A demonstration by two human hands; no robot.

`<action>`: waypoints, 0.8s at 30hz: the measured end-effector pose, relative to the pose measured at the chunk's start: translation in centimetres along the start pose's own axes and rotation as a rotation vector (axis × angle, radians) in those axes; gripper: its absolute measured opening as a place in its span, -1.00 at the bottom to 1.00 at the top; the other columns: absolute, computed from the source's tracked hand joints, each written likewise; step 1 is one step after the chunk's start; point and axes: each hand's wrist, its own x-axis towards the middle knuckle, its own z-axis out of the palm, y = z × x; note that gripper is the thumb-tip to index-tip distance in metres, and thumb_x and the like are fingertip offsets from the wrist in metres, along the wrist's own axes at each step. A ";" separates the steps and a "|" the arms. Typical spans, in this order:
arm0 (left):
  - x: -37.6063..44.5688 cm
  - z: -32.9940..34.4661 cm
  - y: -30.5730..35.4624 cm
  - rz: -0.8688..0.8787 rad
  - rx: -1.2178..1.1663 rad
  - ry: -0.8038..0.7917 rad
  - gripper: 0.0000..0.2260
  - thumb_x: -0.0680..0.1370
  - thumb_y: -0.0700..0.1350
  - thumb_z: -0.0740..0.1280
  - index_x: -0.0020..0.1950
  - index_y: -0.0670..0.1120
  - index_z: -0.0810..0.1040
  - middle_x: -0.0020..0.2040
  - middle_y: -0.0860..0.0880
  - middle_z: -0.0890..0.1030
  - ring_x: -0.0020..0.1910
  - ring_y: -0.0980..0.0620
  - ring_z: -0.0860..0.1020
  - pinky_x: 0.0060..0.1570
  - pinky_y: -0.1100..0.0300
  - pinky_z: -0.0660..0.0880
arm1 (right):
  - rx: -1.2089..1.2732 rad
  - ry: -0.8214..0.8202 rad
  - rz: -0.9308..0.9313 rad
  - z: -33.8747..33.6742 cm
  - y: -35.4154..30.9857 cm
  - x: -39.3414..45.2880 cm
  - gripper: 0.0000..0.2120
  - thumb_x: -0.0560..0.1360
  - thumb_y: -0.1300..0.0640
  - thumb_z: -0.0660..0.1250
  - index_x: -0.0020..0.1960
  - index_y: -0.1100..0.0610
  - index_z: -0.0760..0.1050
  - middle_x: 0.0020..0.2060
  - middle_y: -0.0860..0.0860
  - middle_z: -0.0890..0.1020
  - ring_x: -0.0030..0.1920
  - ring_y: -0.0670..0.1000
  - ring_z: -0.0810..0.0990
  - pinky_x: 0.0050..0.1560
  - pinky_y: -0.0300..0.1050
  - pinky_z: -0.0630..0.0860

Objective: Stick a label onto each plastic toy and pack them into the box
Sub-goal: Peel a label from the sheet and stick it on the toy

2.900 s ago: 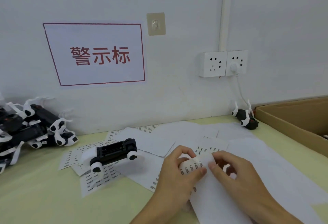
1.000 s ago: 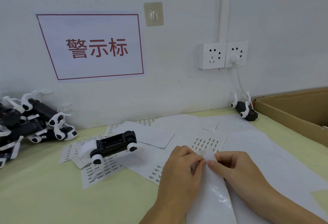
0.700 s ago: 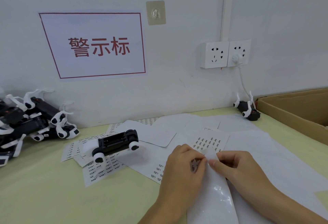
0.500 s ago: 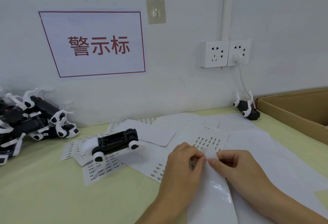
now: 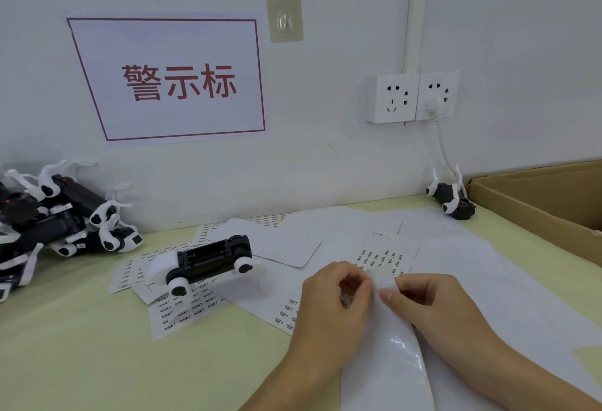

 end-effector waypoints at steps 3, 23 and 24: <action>0.0 -0.1 0.1 -0.023 -0.028 -0.013 -0.87 0.51 -0.21 0.43 -0.21 -0.02 0.63 -0.26 0.15 0.62 -0.28 0.19 0.55 -0.26 0.38 0.42 | 0.017 -0.001 0.003 0.0 0.1 0.0 -0.74 0.52 0.12 0.40 -0.29 0.25 0.60 -0.38 0.16 0.59 -0.34 0.01 0.49 -0.21 -0.06 0.38; 0.2 0.0 -0.2 -0.109 -0.022 0.026 -0.83 0.63 -0.12 0.29 -0.15 0.04 0.55 -0.22 0.13 0.62 -0.29 0.18 0.53 -0.28 0.37 0.42 | 0.001 0.109 -0.028 0.4 0.6 0.3 -0.71 0.51 0.20 0.42 0.19 -0.04 0.56 -0.39 -0.12 0.59 -0.31 -0.15 0.56 -0.16 -0.35 0.48; 0.2 -0.1 -0.2 -0.113 -0.023 0.029 -0.83 0.63 -0.12 0.30 -0.15 0.04 0.55 -0.21 0.13 0.62 -0.26 0.18 0.54 -0.27 0.38 0.43 | -0.013 0.104 -0.054 0.4 0.5 0.2 -0.70 0.51 0.22 0.41 0.18 -0.07 0.53 -0.44 -0.08 0.52 -0.37 -0.12 0.48 -0.24 -0.34 0.45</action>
